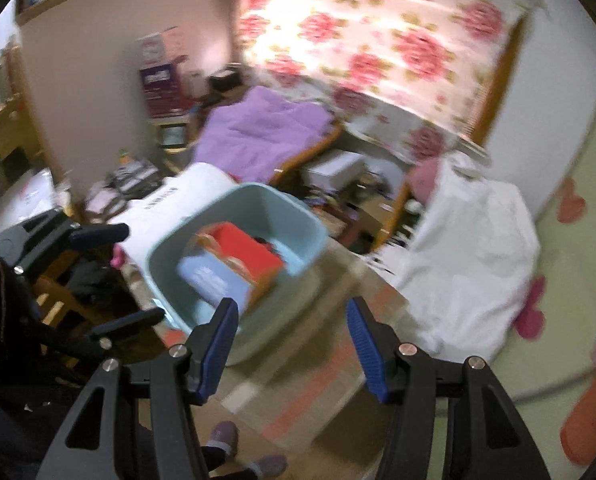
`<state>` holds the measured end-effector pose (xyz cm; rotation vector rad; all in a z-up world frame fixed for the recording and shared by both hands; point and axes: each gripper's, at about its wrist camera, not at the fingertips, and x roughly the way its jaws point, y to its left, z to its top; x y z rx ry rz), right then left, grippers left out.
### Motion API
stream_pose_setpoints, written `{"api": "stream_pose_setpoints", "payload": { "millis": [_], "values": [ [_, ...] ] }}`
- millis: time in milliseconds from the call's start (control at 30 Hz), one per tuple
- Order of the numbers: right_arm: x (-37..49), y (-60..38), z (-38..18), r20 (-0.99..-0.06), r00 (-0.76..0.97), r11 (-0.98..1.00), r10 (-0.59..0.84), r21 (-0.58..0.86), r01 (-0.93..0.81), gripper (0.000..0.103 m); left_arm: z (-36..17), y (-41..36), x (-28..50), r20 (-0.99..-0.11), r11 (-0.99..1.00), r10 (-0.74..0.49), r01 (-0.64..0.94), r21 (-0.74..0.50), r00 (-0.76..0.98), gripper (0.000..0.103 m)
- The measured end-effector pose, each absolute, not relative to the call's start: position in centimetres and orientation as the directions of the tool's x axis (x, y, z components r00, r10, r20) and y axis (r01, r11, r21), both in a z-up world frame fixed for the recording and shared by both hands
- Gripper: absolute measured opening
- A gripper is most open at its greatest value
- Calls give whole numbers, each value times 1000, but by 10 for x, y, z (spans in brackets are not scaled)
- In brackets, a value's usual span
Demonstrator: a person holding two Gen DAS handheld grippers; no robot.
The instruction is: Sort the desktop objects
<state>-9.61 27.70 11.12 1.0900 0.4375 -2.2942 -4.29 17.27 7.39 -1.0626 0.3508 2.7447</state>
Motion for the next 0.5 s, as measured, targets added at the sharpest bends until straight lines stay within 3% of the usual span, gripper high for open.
{"api": "stream_pose_setpoints", "payload": {
  "millis": [333,400,500],
  "values": [
    [-80,353,122,-751,-596,-899,-285,-6,437,61,80,209,-45,-692,-950,78,-263,166,-718,77],
    [-73,361,123,-735,-618,-917,-280,14,399,74,83,206,-43,-692,-953,73,-254,164,-718,77],
    [-54,363,125,-699,-662,-938,-271,37,345,86,83,200,-39,-695,-957,68,-243,156,-716,77]
  ]
}}
